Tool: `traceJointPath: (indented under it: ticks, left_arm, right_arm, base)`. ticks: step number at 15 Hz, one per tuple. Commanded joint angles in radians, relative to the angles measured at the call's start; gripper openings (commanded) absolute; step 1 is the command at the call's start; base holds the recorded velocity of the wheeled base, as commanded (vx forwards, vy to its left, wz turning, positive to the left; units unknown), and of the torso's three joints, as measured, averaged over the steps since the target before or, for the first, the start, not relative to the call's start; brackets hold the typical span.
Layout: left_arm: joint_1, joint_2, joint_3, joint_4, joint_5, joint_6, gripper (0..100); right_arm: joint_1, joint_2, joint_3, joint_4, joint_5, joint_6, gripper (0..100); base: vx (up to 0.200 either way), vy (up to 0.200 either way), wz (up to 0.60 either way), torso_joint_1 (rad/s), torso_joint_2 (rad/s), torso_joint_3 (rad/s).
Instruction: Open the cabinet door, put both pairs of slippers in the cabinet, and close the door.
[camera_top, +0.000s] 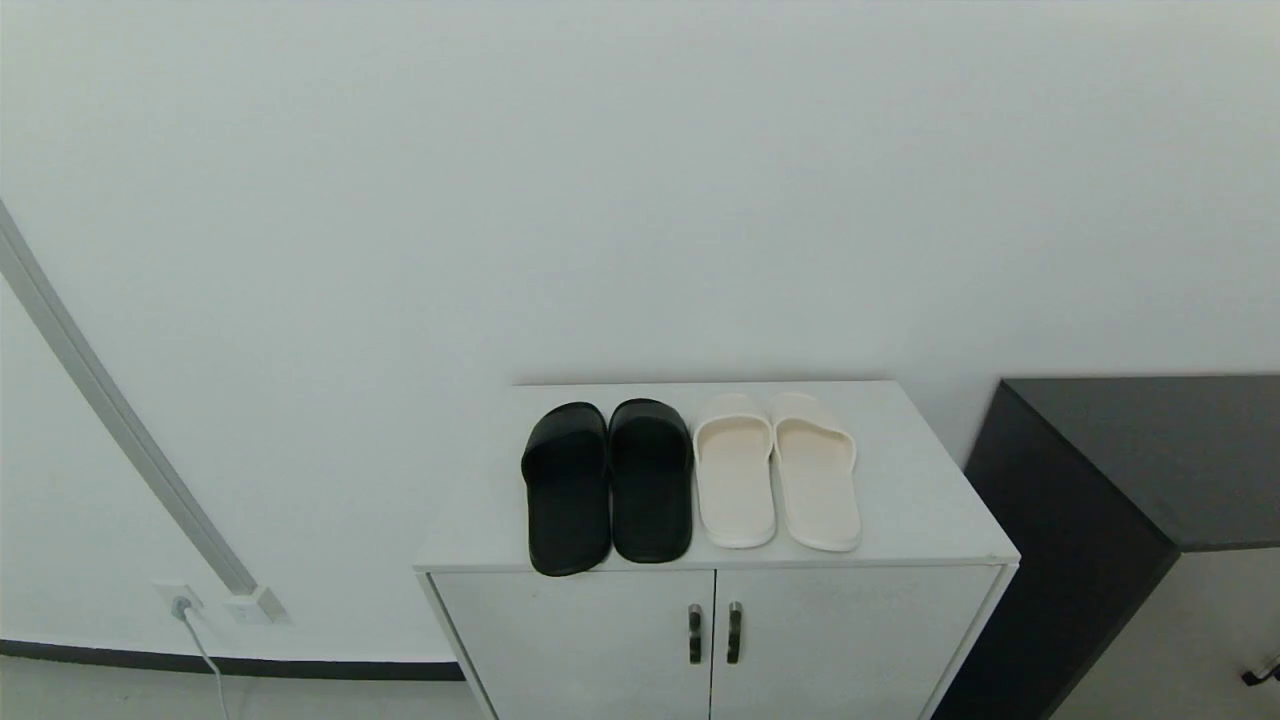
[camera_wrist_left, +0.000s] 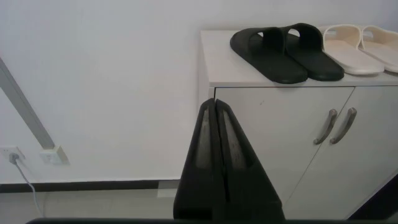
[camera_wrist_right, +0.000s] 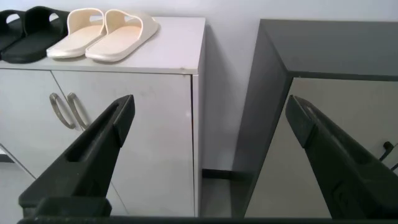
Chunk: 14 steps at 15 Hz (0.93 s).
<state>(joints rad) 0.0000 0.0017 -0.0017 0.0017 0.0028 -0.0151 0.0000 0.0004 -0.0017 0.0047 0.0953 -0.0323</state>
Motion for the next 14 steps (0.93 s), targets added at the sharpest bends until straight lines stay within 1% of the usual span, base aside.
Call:
traceJointPath:
  ticks: [1,5,6,7,8,9,10,11,12,14]
  left_arm:
    - [0.000,0.000,0.000,0.000,0.000,-0.002,0]
    - [0.000,0.000,0.000,0.000,0.000,-0.002,0]
    - [0.000,0.000,0.000,0.000,-0.001,0.000,0]
    - [0.000,0.000,0.000,0.000,-0.003,0.000,0]
    - [0.000,0.000,0.000,0.000,-0.003,0.001,0]
    - [0.000,0.000,0.000,0.000,-0.001,0.001,0]
    - [0.000,0.000,0.000,0.000,-0.003,0.001,0]
    - [0.000,0.000,0.000,0.000,-0.003,0.001,0]
    - [0.000,0.000,0.000,0.000,-0.003,0.001,0]
    - [0.000,0.000,0.000,0.000,-0.003,0.001,0]
  right_arm:
    - [0.002,0.000,0.000,-0.002,-0.008,-0.003,100]
    - [0.000,0.000,0.000,-0.008,-0.052,-0.015,100]
    - [0.002,0.006,-0.064,-0.055,-0.055,-0.001,100]
    - [0.003,0.081,-0.231,-0.040,-0.057,0.026,100]
    - [0.005,0.162,-0.279,0.051,-0.049,0.012,100]
    - [0.005,0.184,-0.268,0.092,-0.037,-0.047,100]
    - [0.008,0.197,-0.225,0.098,0.001,-0.077,100]
    - [0.008,0.243,-0.192,0.090,0.035,-0.077,100]
    - [0.009,0.291,-0.179,0.072,0.046,-0.077,100]
    - [0.028,0.428,-0.185,-0.005,0.083,-0.040,100]
  base:
    - [0.000,0.000,0.00,0.000,0.00,0.000]
    - [0.000,0.000,0.00,0.000,0.00,0.000]
    - [0.000,0.000,0.00,0.000,0.00,0.000]
    - [0.000,0.000,0.00,0.000,0.00,0.000]
    - [0.000,0.000,0.00,0.000,0.00,0.000]
    - [0.000,0.000,0.00,0.000,0.00,0.000]
    - [0.000,0.000,0.00,0.000,0.00,0.000]
    - [0.000,0.000,0.00,0.000,0.00,0.000]
    - [0.000,0.000,0.00,0.000,0.00,0.000]
    - [0.000,0.000,0.00,0.000,0.00,0.000]
